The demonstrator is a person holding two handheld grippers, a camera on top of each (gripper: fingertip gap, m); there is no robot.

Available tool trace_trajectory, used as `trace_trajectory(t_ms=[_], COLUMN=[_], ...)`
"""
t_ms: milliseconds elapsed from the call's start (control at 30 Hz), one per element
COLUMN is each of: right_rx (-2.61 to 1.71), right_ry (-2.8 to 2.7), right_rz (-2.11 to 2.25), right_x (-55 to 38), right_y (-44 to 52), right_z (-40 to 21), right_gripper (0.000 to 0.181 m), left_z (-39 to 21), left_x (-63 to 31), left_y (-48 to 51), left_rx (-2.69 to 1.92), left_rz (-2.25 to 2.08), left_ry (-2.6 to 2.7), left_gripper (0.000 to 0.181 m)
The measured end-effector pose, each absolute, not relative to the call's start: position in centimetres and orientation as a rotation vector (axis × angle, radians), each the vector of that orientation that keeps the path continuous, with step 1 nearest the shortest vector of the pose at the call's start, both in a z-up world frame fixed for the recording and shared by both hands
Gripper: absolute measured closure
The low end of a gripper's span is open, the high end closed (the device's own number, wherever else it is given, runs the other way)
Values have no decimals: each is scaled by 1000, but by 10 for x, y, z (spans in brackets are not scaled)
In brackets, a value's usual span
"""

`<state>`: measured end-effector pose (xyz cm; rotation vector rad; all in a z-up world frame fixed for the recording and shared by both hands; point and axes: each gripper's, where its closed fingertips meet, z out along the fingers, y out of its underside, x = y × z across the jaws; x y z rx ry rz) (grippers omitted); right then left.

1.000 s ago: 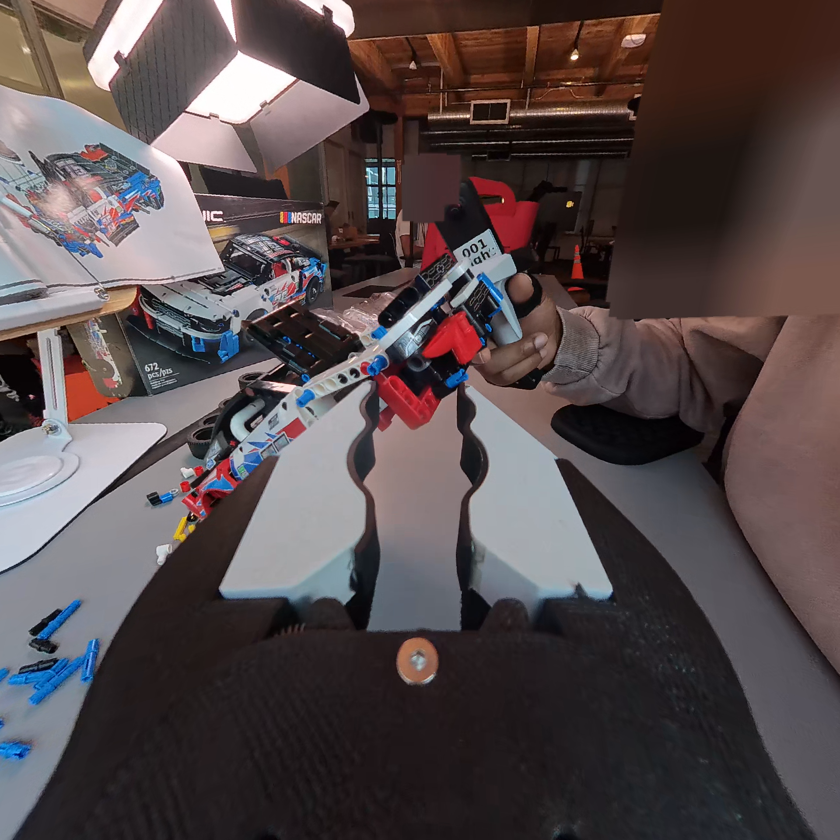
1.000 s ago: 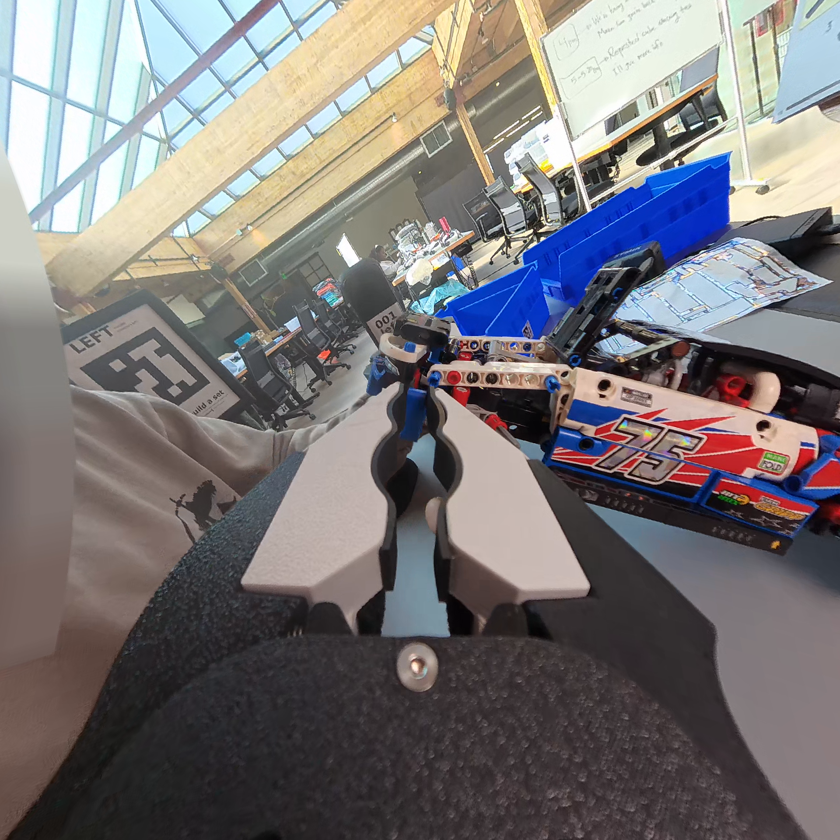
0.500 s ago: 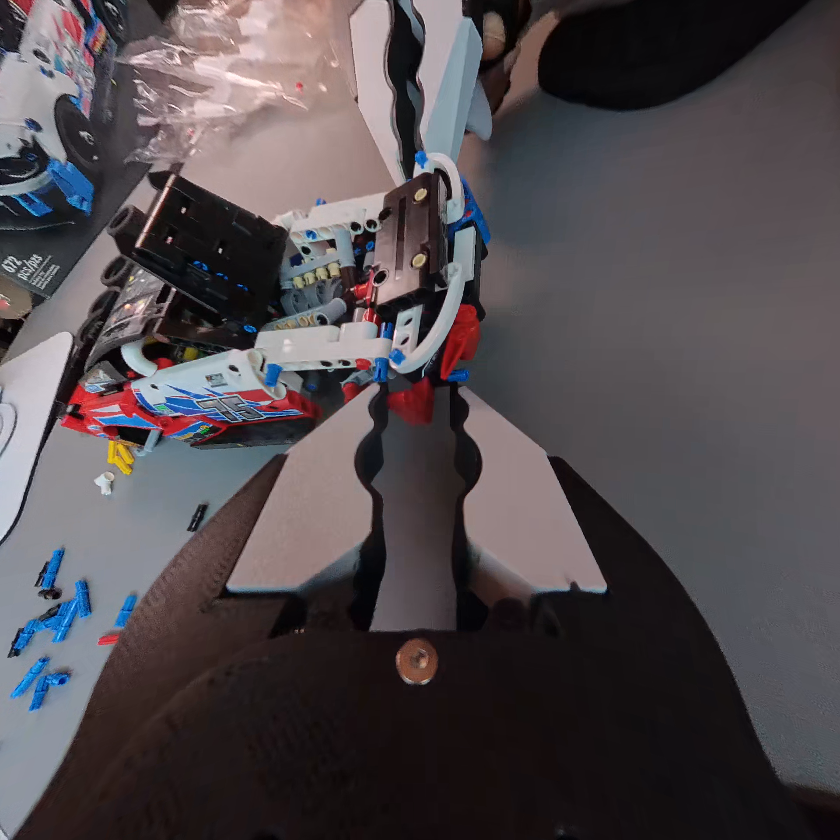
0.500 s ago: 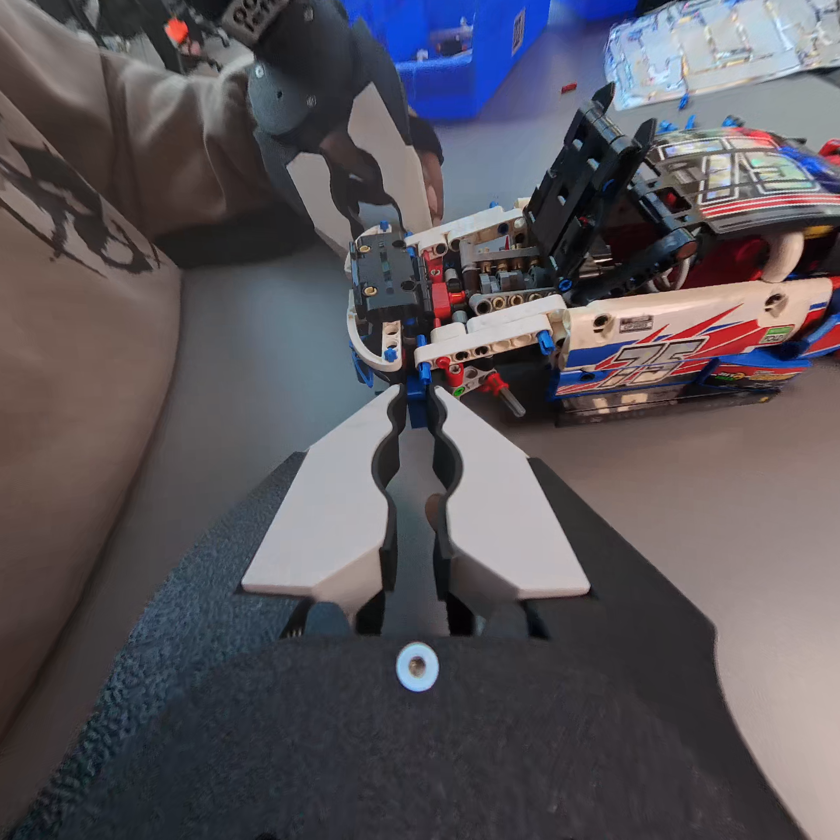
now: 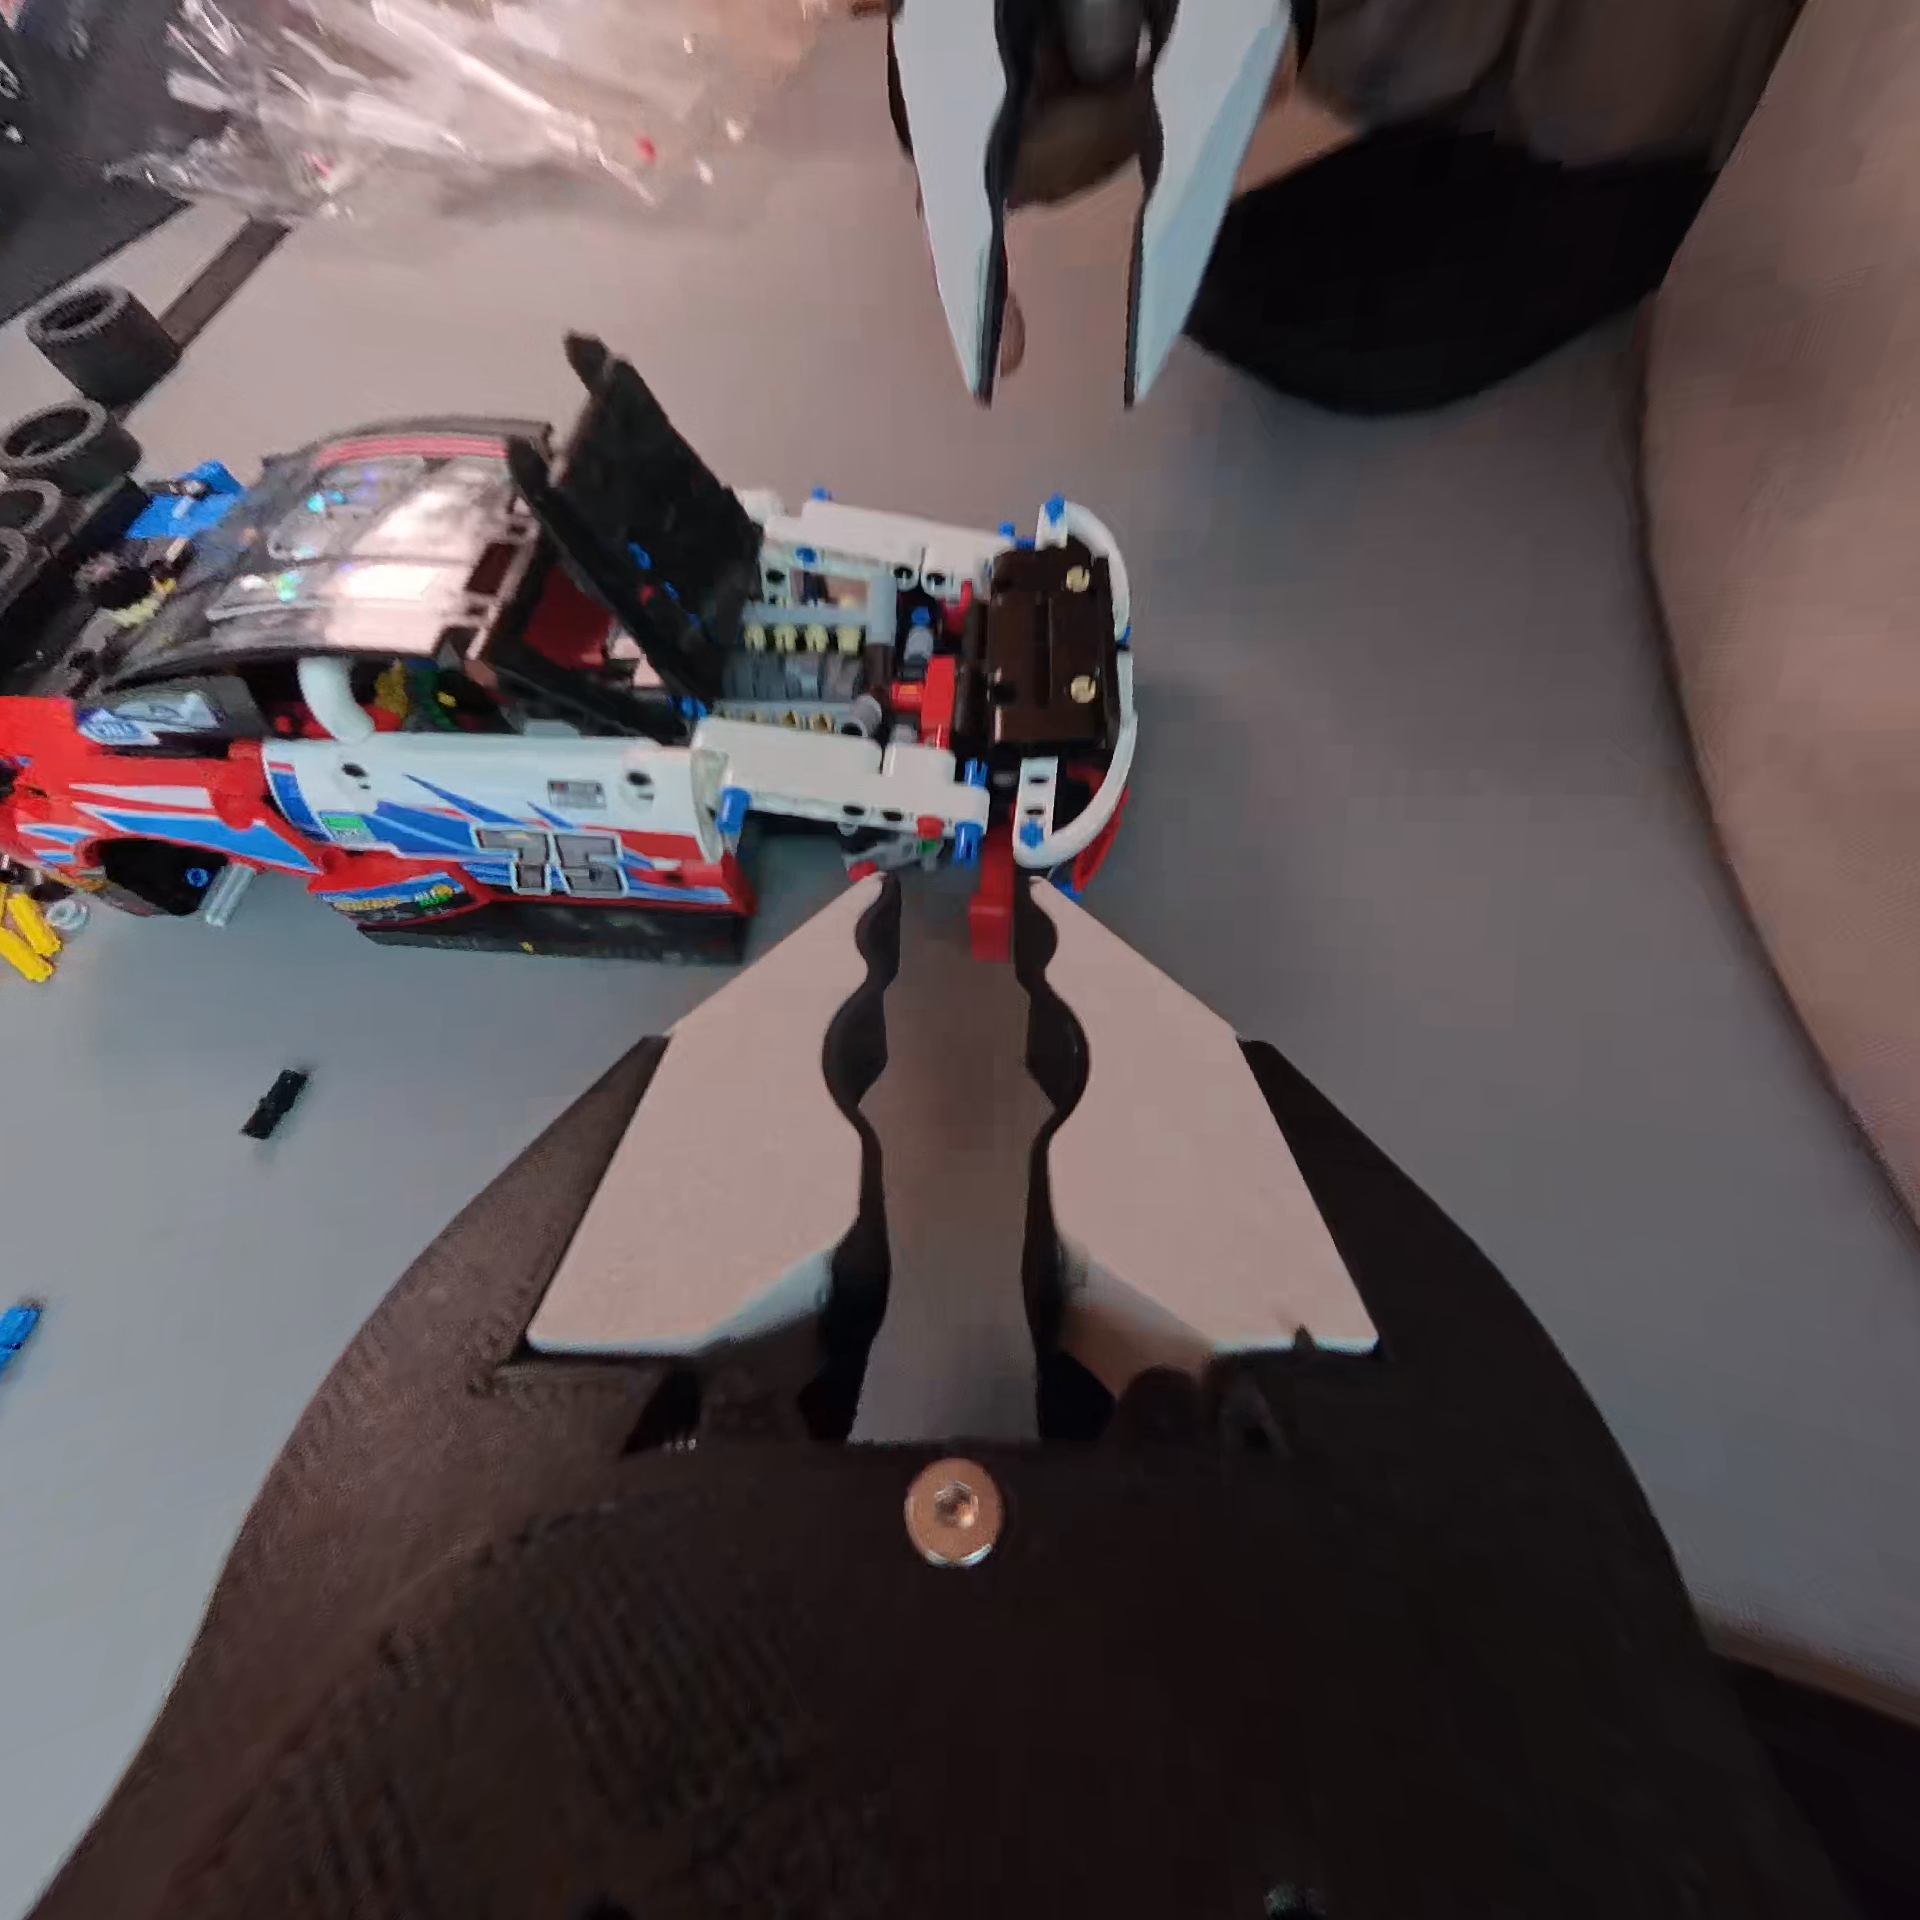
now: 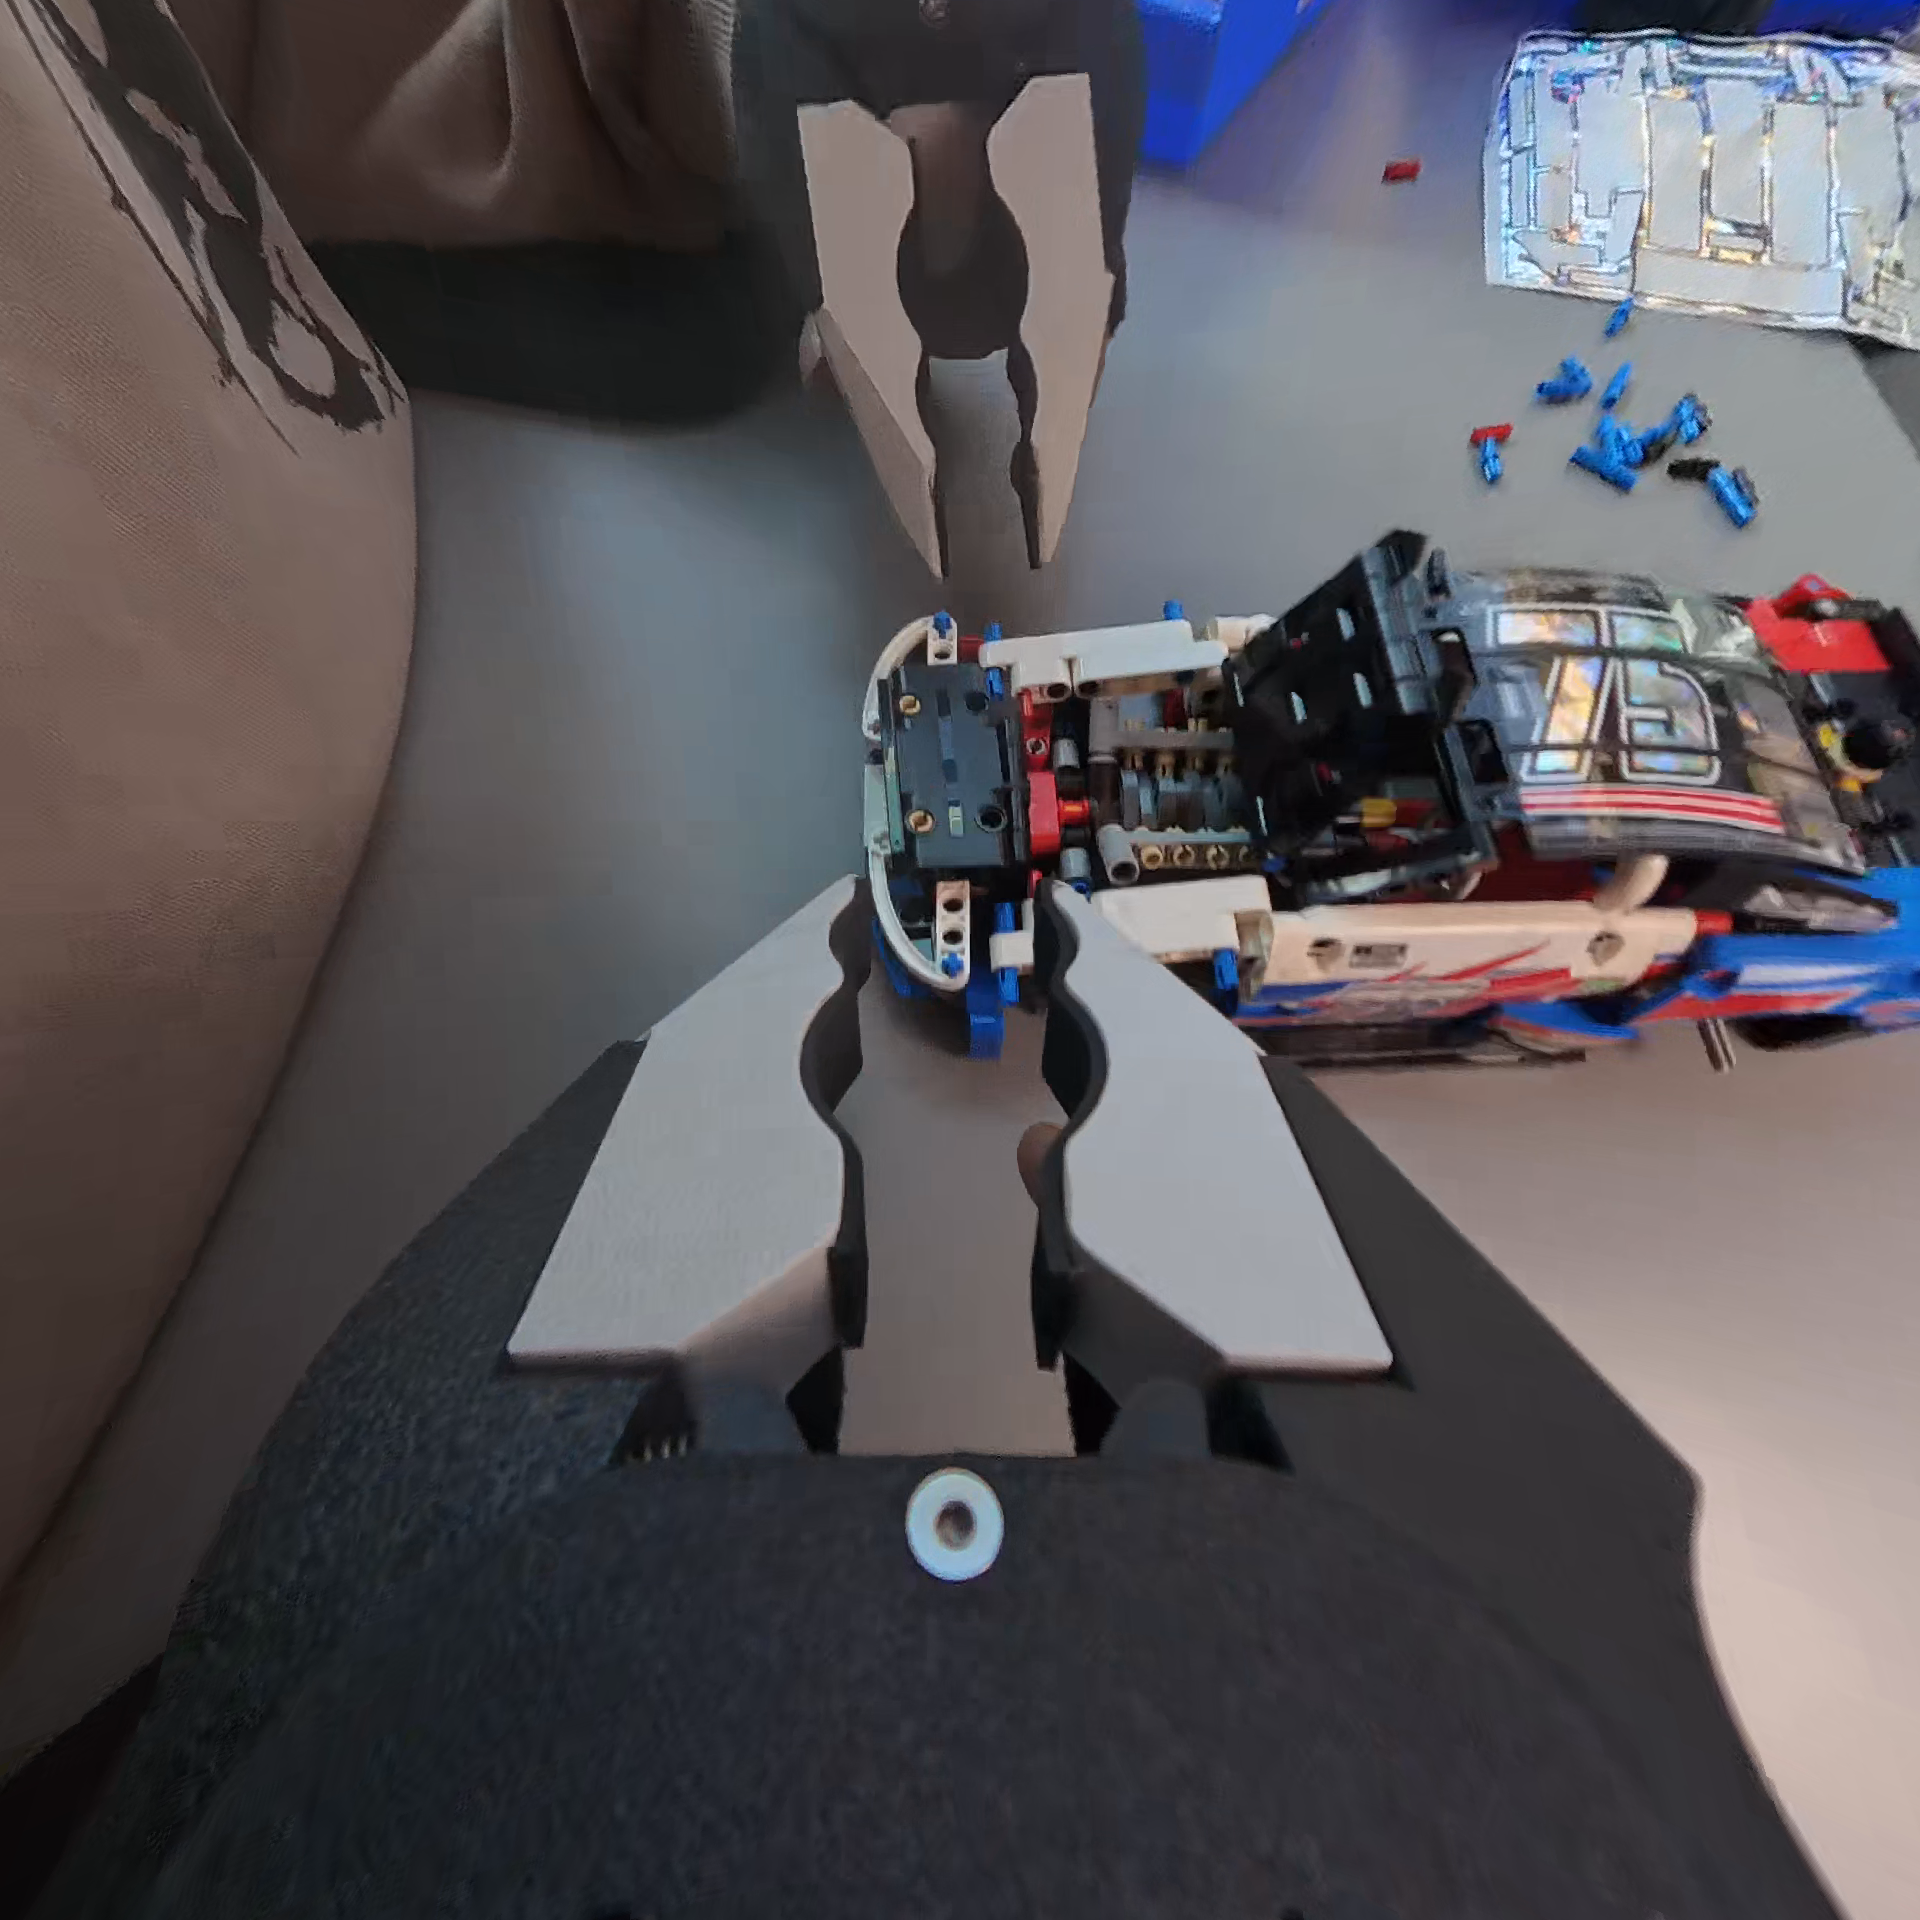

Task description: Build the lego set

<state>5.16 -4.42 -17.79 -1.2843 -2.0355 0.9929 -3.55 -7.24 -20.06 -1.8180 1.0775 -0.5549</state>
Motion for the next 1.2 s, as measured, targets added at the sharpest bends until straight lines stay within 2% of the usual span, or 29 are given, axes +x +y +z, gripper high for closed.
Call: trace_trajectory(t_ms=[100,267,400,767,1000,1200], right_rx=[-1233,-1253,-1292,-1308,-1316,-1319], right_ry=[-2130,-2223,-2225,-2205,-2194,-2180], right_rz=[870,835,870,894,911,944], right_x=[32,23,25,30,30,30], right_y=[-51,-52,-54,-53,-53,-53], right_z=[-190,-205,-206,-207,-207,-207], right_gripper=[150,149,157,157,157,157], left_z=[-186,-200,-200,-181,-197,-199], left_x=[-19,-2,2,11,16,17], left_y=[-70,-68,-64,-62,-57,-57], left_rx=[-1778,-1834,-1841,-1851,-1958,-2045], left_rz=[-632,-595,-608,-730,-656,-698], left_ry=[1042,1109,1110,1037,1097,1107], left_gripper=[162,157,161,159,170,169])
